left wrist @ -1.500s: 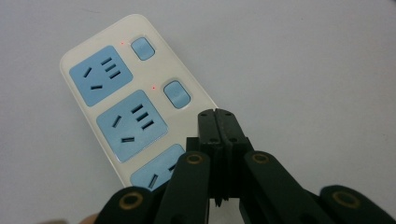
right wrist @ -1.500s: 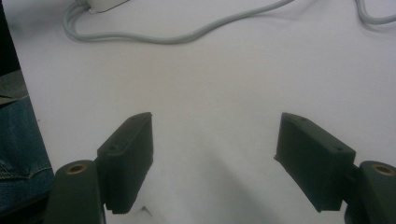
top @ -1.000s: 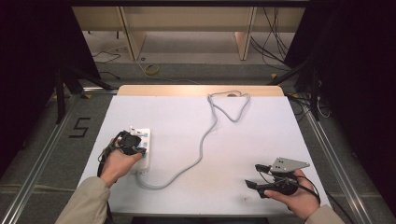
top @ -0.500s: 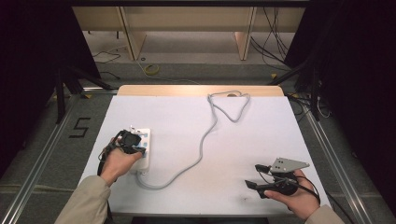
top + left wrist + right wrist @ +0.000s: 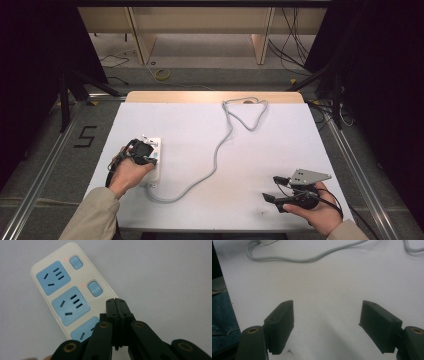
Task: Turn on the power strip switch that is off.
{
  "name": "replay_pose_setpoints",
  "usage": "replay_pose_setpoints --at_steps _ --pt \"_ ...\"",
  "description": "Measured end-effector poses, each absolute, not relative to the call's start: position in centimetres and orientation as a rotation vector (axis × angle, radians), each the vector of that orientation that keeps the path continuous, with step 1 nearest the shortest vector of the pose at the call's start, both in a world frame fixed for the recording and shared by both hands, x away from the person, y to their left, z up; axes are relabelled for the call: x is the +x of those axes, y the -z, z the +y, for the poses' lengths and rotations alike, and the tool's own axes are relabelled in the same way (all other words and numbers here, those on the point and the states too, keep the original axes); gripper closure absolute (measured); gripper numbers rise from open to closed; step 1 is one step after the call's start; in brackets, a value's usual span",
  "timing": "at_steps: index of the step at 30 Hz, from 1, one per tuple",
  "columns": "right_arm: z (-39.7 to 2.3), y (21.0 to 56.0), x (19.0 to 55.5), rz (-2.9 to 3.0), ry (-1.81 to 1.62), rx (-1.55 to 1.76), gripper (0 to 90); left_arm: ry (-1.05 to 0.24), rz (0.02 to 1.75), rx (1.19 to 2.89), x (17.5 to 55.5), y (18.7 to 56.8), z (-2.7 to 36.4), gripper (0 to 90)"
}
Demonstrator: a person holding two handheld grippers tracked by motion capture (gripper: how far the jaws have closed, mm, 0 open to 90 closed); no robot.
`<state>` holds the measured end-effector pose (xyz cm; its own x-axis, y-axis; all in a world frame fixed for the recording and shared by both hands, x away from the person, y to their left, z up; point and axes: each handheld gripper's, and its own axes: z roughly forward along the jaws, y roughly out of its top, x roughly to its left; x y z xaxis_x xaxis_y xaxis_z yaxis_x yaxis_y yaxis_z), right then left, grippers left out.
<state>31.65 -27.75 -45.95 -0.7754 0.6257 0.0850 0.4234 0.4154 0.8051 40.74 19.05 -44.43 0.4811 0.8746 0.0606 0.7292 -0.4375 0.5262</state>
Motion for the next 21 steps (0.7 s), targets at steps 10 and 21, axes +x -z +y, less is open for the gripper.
replay_pose_setpoints --at_steps 10,21 --pt "-27.76 45.95 31.65 2.440 -1.288 0.921 27.9 -0.446 1.334 2.329 40.84 44.40 18.88 90.0" --pt "-27.71 45.95 31.64 2.440 -1.288 0.925 27.9 -0.438 1.336 2.339 41.03 44.35 18.84 89.9"
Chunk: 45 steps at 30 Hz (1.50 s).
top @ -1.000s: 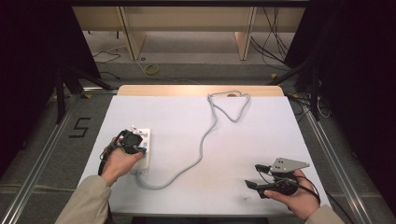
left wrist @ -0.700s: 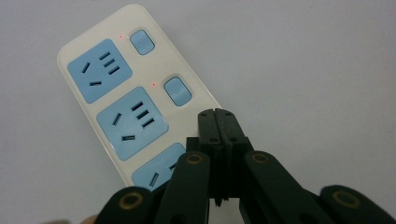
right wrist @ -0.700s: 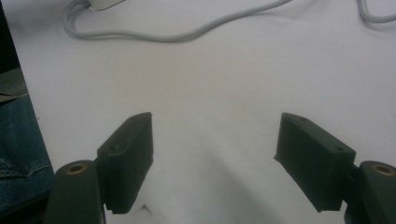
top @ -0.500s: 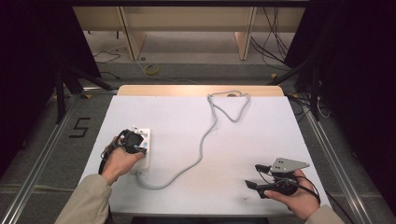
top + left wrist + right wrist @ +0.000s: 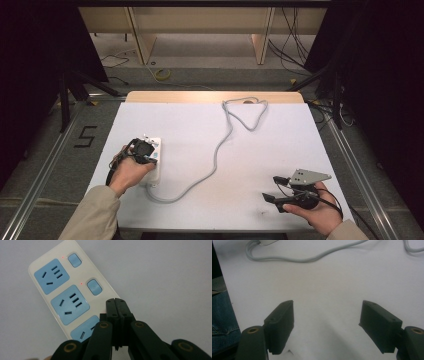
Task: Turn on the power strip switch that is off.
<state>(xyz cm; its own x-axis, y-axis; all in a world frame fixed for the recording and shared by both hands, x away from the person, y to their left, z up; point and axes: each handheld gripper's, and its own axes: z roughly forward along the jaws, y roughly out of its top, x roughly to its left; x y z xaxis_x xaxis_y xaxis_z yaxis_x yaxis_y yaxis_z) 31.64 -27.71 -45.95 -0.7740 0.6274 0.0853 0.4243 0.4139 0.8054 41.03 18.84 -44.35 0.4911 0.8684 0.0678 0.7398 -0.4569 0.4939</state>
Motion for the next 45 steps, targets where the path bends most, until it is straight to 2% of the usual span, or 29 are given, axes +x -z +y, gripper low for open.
replay_pose_setpoints --at_steps 45 --pt "-27.65 45.98 31.61 2.444 -1.283 0.918 27.9 -0.491 1.297 2.436 41.16 44.35 17.84 90.0"
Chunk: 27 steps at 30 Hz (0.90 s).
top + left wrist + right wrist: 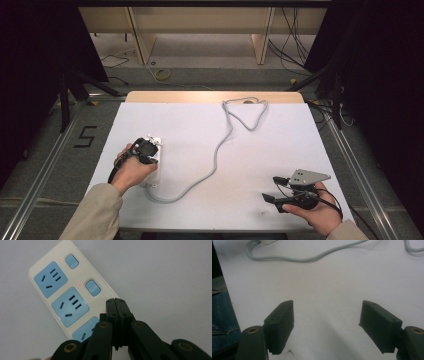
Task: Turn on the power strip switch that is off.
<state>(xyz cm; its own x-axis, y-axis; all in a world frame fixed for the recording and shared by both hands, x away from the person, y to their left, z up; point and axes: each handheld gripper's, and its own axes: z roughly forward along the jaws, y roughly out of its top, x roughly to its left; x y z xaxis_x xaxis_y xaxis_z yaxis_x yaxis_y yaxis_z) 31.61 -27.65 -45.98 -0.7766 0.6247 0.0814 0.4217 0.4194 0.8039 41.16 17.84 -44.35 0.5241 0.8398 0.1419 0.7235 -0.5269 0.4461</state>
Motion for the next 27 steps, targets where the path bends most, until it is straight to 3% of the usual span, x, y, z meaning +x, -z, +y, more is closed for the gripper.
replay_pose_setpoints --at_steps 27 --pt "-27.71 45.96 31.61 2.440 -1.289 0.920 27.9 -0.510 1.296 2.415 41.30 44.53 18.05 90.0"
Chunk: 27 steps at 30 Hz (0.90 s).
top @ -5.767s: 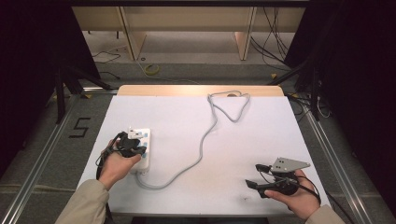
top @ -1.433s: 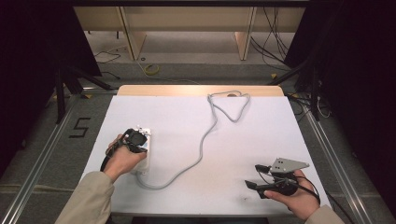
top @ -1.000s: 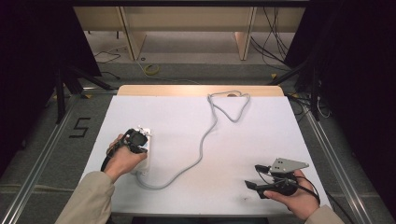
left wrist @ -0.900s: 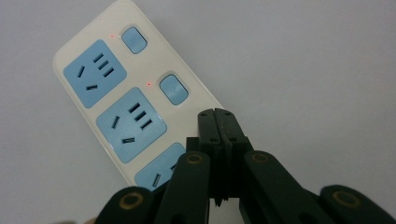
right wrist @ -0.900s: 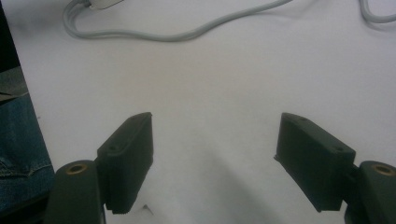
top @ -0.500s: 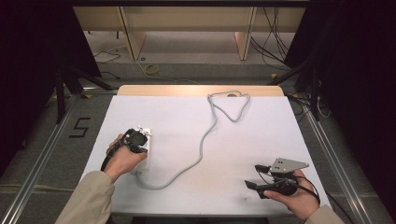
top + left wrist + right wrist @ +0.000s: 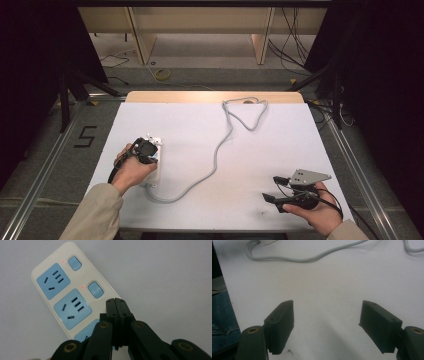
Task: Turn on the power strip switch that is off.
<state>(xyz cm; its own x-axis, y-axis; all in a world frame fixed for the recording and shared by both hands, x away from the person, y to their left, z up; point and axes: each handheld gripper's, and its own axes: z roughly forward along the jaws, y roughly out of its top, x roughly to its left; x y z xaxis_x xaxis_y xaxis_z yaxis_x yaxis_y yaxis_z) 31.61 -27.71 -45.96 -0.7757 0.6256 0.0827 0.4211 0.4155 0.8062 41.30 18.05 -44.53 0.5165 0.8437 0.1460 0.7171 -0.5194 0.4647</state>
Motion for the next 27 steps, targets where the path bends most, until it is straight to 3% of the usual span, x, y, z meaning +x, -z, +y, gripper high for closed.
replay_pose_setpoints --at_steps 27 --pt "-27.73 45.94 31.62 2.440 -1.289 0.922 27.9 -0.520 1.270 2.411 41.22 44.47 18.17 90.0"
